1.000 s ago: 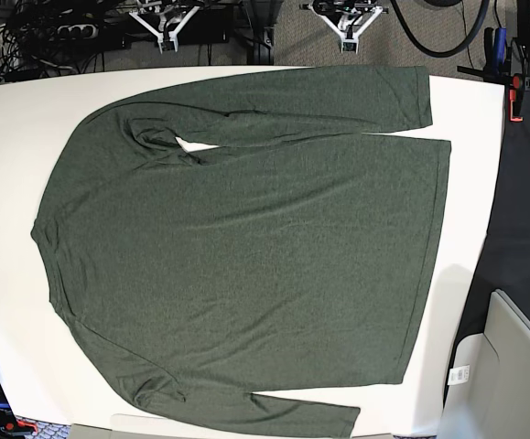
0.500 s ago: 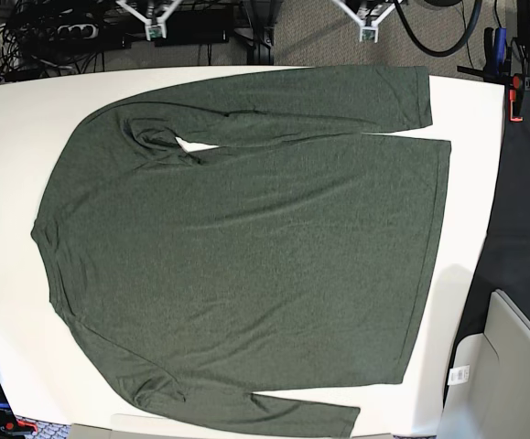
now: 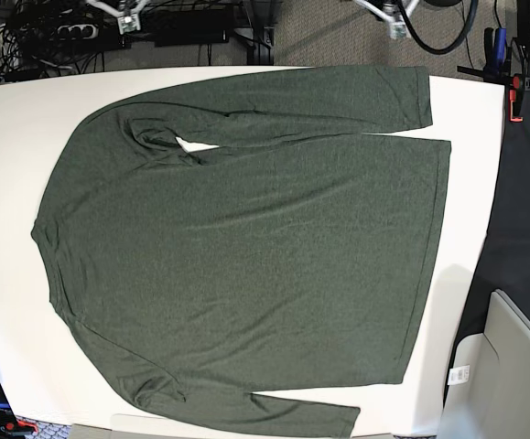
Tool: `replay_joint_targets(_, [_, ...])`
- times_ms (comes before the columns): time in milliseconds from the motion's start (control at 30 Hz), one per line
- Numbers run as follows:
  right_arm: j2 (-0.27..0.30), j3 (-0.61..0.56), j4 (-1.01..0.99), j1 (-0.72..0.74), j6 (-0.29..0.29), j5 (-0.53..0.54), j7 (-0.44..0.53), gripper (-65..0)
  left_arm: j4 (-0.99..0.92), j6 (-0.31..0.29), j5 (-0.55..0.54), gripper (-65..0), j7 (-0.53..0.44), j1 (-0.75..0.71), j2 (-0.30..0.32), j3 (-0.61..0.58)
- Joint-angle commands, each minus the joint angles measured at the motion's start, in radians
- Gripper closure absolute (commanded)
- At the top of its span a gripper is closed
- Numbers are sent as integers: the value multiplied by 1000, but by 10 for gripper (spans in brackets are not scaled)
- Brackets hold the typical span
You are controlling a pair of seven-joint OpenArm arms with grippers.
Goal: Fold the T-shirt properly
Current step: 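Move the left gripper down to the shirt's shoulder corner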
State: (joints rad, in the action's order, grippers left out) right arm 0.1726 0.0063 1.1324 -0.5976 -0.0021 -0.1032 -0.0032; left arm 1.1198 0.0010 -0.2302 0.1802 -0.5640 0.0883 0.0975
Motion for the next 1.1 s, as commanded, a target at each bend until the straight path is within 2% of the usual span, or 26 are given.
replay_joint_targets(0, [6, -1, 47, -34, 0, 3, 16, -1, 52, 3, -21, -3, 26, -29, 11, 20])
replay_joint_targets(100, [29, 1, 162, -91, -2, 4, 16, -1, 184, 3, -65, -3, 104, -67, 11, 55])
replay_joint_targets(233, [38, 60, 298, -155, -2, 4, 7, -1, 352, 3, -82, -3, 169, -101, 12, 60])
replay_joint_targets(333, [37, 108, 421, -186, 0, 4, -108, -1, 483, 3, -82, -3, 213, -132, 14, 60])
replay_joint_targets(467, [35, 131, 588, -216, 4, 4, -249, -1, 619, 3, -84, -2, 295, -161, 52, 61])
replay_joint_targets(733, [38, 134, 745, -244, 6, 4, -321, -1, 770, 3, -84, -2, 305, -207, 55, 61])
replay_joint_targets(1067, [38, 134, 842, -279, 6, 4, -317, -1, 851, 3, -84, -2, 305, -235, 78, 61])
